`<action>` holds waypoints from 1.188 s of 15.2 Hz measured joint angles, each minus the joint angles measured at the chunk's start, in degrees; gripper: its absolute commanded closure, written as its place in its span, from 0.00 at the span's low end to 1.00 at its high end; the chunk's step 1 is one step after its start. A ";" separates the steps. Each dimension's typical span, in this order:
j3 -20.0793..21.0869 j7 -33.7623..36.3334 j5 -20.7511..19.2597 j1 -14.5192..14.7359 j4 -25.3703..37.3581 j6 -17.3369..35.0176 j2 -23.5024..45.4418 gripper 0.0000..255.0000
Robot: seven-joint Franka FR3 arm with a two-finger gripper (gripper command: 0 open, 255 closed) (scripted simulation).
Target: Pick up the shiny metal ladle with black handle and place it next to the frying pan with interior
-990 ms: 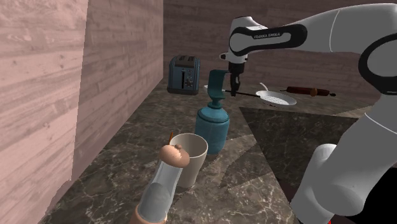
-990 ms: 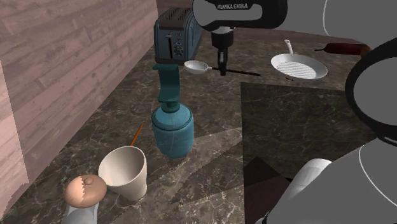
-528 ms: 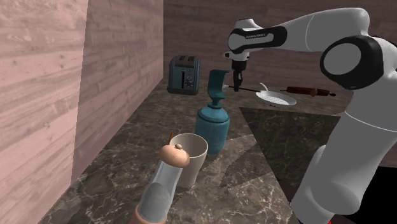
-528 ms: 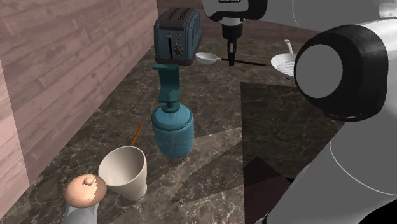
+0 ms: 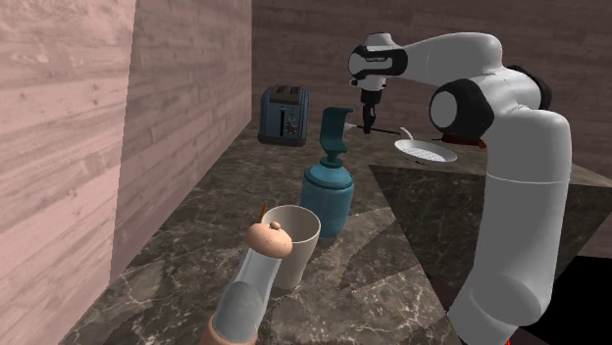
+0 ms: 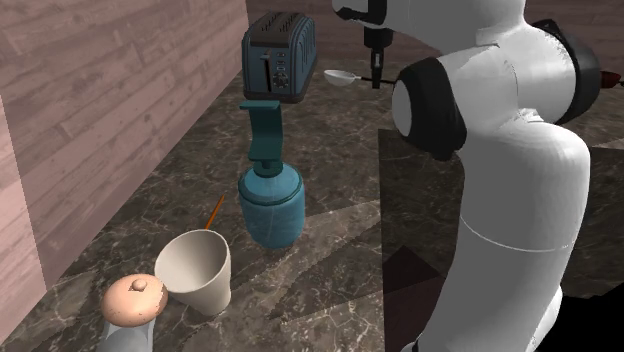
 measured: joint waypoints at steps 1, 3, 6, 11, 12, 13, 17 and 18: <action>-0.15 -1.37 1.29 -1.55 3.41 -1.24 2.31 1.00; -0.14 -4.07 4.28 -5.44 11.31 -3.69 7.99 1.00; 0.46 -6.16 7.34 -9.93 20.02 -5.93 14.65 1.00; 0.46 -6.09 7.10 -9.00 15.19 -1.77 14.07 1.00; 0.47 -6.02 7.03 -8.77 14.28 -1.02 13.92 1.00; 0.45 -6.05 6.97 -8.61 13.20 -0.12 13.76 1.00; 0.44 -5.99 6.78 -7.92 9.21 3.29 13.26 1.00; 0.45 -5.84 6.71 -7.65 8.23 4.12 13.12 1.00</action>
